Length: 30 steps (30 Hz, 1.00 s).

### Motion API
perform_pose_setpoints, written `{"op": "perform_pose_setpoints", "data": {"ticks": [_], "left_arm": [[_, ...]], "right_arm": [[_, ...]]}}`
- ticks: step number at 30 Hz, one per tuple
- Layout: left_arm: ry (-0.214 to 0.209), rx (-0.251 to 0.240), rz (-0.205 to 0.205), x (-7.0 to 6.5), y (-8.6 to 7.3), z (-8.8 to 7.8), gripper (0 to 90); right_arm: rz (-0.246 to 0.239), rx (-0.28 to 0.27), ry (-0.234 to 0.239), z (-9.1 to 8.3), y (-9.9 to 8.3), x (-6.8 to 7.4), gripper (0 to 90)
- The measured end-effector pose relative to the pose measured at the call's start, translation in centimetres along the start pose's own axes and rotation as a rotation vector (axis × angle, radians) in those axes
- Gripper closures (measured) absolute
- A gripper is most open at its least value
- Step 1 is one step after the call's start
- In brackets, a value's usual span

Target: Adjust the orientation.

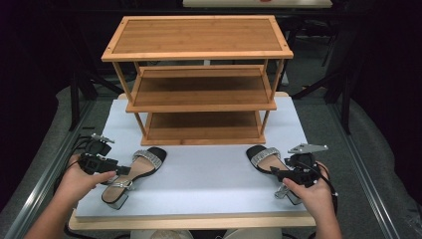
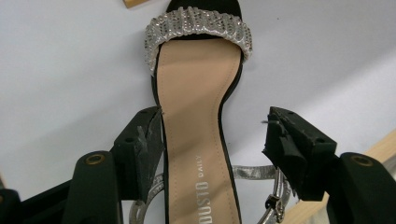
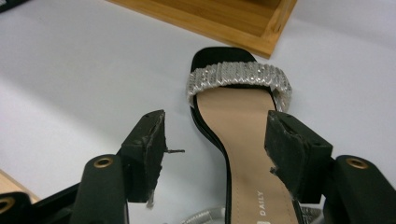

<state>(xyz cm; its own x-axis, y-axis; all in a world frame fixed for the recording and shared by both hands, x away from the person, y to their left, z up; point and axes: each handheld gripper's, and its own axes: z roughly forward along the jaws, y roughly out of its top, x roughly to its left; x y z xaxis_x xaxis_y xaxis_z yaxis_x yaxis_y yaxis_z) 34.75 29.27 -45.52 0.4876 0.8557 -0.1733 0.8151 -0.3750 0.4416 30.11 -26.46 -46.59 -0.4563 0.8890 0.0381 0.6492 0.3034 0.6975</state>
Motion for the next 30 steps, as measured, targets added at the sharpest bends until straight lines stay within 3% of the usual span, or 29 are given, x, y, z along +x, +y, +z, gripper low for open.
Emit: {"op": "perform_pose_setpoints", "data": {"ticks": [11,15,19,21,30], "left_arm": [[0.019,0.080,-0.037,0.3,0.9,0.3,32.3],[0.020,0.154,-0.055,0.0,1.1,0.9,35.9],[0.075,0.204,-0.023,-0.6,1.4,1.5,37.1],[0.097,0.210,-0.029,-0.8,1.5,1.8,34.4],[0.147,0.293,-0.015,-1.4,1.6,4.1,30.9]], "right_arm": [[0.029,-0.047,0.013,-0.5,0.0,-0.4,38.1],[0.039,-0.058,0.015,-0.7,0.0,-0.5,38.2],[0.037,-0.050,0.021,-0.5,0.0,-0.4,38.1],[0.032,-0.050,0.026,-0.3,0.0,-0.3,38.2],[0.035,-0.050,0.034,-0.3,0.0,-0.2,38.1]]}}
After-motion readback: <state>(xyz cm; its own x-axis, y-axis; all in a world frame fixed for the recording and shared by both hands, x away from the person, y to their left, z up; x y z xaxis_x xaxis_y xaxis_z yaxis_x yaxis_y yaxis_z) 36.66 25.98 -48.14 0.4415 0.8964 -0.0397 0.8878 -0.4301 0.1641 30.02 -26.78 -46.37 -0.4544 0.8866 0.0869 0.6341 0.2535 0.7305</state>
